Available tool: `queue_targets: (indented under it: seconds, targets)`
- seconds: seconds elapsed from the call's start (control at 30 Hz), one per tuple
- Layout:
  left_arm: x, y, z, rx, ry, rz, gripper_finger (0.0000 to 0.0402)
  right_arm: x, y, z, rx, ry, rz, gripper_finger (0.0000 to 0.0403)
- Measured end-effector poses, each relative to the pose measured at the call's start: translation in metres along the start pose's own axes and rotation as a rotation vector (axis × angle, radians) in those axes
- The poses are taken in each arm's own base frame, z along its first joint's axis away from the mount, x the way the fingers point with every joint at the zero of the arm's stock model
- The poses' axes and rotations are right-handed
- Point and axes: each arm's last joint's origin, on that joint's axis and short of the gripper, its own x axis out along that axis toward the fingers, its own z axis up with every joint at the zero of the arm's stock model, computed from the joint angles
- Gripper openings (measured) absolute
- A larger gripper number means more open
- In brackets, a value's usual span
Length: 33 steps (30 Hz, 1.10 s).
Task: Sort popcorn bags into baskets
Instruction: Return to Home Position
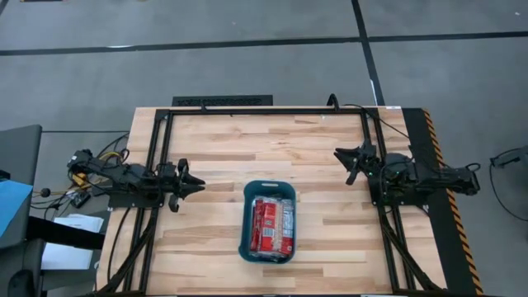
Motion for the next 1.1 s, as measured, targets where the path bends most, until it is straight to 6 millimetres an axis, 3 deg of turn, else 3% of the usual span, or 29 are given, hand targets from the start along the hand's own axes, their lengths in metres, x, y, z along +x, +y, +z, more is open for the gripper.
queue_targets:
  seconds: [0.23,1.1]
  targets:
    - [0.0,-0.0002,-0.0003,-0.099,0.004,-0.01,0.009,0.0,0.0,-0.0002,-0.003,0.002,0.001,0.0108]
    - [0.0004,0.0018,0.0003,-0.102,-0.005,0.009,0.009,0.0,0.0,-0.0004,-0.004,0.005,0.001,0.0108]
